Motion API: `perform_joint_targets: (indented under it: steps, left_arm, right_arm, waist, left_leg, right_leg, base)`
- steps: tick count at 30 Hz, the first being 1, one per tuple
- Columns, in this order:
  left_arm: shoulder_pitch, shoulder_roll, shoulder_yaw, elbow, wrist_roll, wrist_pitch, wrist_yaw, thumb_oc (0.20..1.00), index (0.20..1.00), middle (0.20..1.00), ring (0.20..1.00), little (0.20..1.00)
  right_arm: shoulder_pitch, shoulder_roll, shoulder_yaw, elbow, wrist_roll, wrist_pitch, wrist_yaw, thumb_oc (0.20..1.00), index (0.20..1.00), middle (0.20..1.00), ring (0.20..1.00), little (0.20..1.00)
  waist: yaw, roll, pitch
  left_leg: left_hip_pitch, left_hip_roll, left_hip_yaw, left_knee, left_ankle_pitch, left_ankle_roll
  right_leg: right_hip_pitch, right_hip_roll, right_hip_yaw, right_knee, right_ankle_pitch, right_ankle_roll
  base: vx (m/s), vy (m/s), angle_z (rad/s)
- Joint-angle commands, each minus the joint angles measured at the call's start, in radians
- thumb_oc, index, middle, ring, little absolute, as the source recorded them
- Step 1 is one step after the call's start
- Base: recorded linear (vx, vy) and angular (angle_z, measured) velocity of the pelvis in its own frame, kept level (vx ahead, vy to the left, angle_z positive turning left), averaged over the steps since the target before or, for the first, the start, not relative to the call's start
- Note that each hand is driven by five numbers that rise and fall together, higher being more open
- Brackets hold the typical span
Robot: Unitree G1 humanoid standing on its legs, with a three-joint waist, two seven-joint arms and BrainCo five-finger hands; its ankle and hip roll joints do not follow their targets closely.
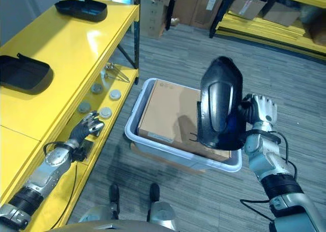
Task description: Move parts from the plastic box to the shelf.
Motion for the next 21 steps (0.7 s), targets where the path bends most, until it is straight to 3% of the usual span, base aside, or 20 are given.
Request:
perform_joint_targets:
  steps: [1,3,7,14,21]
  left_arm:
    - [-0.078,-0.021,-0.05,-0.007,-0.081,0.012,-0.073,1.0,1.0,1.0,1.0,1.0]
    - [-0.117,-0.03,-0.079,-0.044,-0.073,-0.003,-0.082,1.0,1.0,1.0,1.0,1.0]
    - [-0.23,-0.065,-0.15,-0.102,-0.063,0.033,-0.08,1.0,1.0,1.0,1.0,1.0]
    - [-0.33,-0.113,-0.201,-0.101,-0.037,0.039,-0.082,1.0,1.0,1.0,1.0,1.0]
    - [-0.385,-0.108,-0.211,-0.121,0.006,0.024,-0.059,1.0,1.0,1.0,1.0,1.0]
  right_arm:
    - [-0.069,-0.096,-0.021,-0.071,-0.087,-0.084,-0.086,0.2,0.2,0.2,0.2,0.2]
    - [-0.09,-0.107,-0.017,-0.108,-0.098,-0.102,-0.105,0.2,0.2,0.2,0.2,0.2]
    - [-0.199,-0.109,0.033,-0.142,-0.093,-0.118,-0.129,0.2,0.2,0.2,0.2,0.2]
    - [-0.313,-0.06,0.098,-0.205,-0.092,-0.144,-0.128,0.2,0.2,0.2,0.2,0.2]
    - [-0.371,-0.017,0.145,-0.254,-0.101,-0.152,-0.093,0.2,0.2,0.2,0.2,0.2]
  waist:
    - [0.029,-0.004,-0.06]
    - [0.022,-0.008,-0.071]
    - [0.012,-0.015,-0.094]
    - [0.0,-0.011,-0.114]
    - [0.001,-0.005,-0.125]
  left_leg:
    - [0.068,0.021,0.034,0.002,-0.148,-0.013]
    - [0.076,0.019,0.037,0.002,-0.154,-0.01]
    - [0.097,0.017,0.037,0.002,-0.168,-0.004]
    - [0.117,0.015,0.038,0.002,-0.183,0.0]
    - [0.122,0.012,0.034,0.002,-0.187,0.0]
  right_leg:
    - [0.039,-0.016,-0.027,0.002,-0.092,0.041]
    - [0.048,-0.014,-0.024,0.002,-0.096,0.04]
    - [0.067,-0.007,-0.013,0.002,-0.108,0.039]
    - [0.084,-0.001,0.003,0.002,-0.123,0.037]
    - [0.088,-0.001,0.006,0.002,-0.126,0.038]
  base:
    - [-0.03,-0.035,-0.01]
    - [-0.04,-0.021,0.01]
    - [-0.01,-0.004,0.0]
    - [0.0,0.01,-0.02]
    - [0.01,0.019,-0.05]
